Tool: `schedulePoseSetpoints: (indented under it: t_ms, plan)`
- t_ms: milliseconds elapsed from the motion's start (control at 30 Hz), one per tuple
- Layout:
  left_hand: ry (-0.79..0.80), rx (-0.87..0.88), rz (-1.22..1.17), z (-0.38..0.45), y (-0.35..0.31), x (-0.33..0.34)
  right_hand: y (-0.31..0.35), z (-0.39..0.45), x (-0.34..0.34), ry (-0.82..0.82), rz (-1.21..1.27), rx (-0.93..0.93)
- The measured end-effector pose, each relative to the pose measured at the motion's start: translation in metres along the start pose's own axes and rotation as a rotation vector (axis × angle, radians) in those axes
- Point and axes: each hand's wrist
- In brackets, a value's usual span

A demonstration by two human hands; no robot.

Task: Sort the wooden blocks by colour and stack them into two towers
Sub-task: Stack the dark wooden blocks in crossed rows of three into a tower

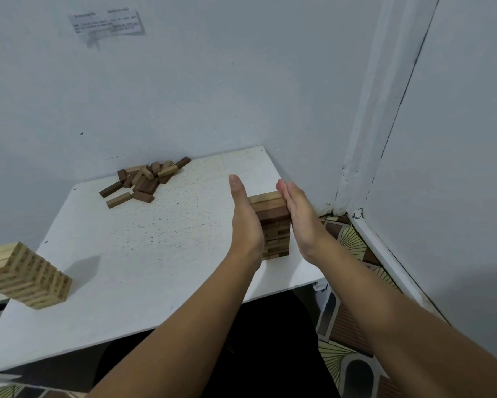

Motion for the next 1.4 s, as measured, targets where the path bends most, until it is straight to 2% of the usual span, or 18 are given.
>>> schedulePoseSetpoints:
  t_ms: [733, 900, 967, 1067, 1167, 1267, 1400]
  plan:
    - [0.005, 0.017, -0.025, 0.008, 0.016, 0.000, 0.002, -0.002, -0.001, -0.003, -0.037, 0.009]
    - [-0.003, 0.088, 0.027, 0.022, 0.016, -0.025, 0.012, -0.002, -0.008, -0.047, -0.096, -0.040]
    - [-0.065, 0.099, 0.040, 0.031, 0.012, -0.041, 0.020, 0.001, -0.009, -0.062, -0.148, -0.068]
    - [-0.158, 0.146, 0.046, 0.052, 0.003, -0.069, 0.038, 0.010, -0.006, -0.101, -0.312, -0.138]
    - [-0.182, 0.202, 0.174, 0.073, -0.010, -0.105, 0.064, 0.022, 0.010, -0.094, -0.588, -0.188]
    - [-0.107, 0.287, 0.526, 0.097, -0.013, -0.151, 0.087, 0.039, 0.044, -0.004, -0.998, -0.211]
    - [-0.047, 0.324, 0.965, 0.129, -0.001, -0.204, 0.090, 0.060, 0.089, 0.044, -1.401, -0.188]
Point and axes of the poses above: each hand's wrist, its own z-axis towards the middle knuckle, its own x-axis out of the palm, y = z × x, and after that the axes turned 9 degrees about x, right-handed
